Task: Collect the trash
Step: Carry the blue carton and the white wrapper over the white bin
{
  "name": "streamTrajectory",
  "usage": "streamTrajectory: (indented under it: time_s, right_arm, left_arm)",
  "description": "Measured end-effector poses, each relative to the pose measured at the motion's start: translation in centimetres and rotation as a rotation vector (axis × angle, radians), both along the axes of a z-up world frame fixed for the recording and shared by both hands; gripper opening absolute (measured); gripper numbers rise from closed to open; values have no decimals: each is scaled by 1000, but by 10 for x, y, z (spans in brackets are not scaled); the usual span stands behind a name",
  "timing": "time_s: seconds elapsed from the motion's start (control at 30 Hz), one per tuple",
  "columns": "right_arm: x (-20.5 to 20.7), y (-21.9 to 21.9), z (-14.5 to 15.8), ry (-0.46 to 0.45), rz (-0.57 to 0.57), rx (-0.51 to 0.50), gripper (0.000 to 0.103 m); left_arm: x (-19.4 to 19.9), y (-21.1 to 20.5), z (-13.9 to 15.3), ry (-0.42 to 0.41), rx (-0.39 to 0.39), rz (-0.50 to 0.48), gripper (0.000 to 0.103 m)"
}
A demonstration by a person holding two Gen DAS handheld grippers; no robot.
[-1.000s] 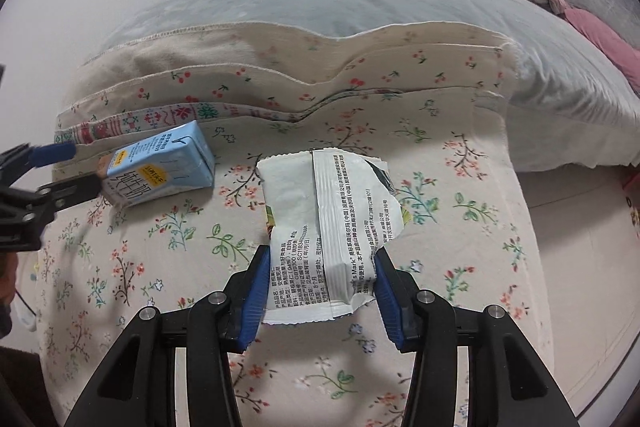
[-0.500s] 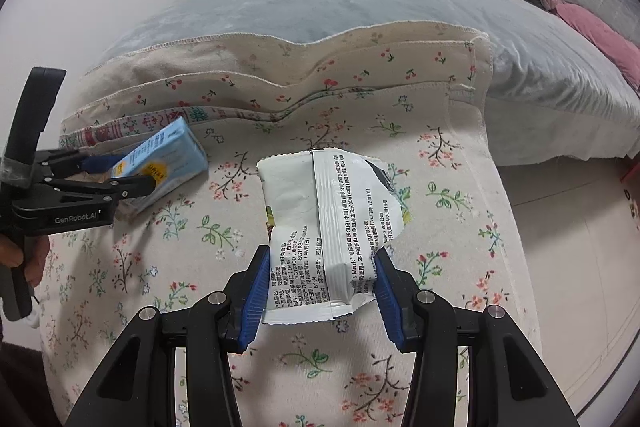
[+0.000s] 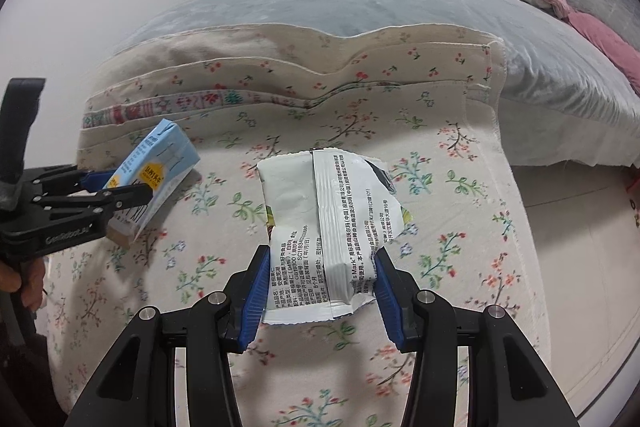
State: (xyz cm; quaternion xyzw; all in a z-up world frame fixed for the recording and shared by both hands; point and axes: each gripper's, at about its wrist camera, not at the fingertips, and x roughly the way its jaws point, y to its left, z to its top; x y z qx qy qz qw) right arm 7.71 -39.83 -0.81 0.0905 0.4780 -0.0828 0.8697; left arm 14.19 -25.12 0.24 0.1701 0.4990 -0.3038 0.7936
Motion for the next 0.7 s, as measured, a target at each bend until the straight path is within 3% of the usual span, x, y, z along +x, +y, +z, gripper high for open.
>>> streamTrajectory:
  time_s: [0.7]
  right_arm:
    - [18, 105, 25, -31, 149, 12, 50]
  left_arm:
    - [-30, 104, 18, -19, -52, 154, 41]
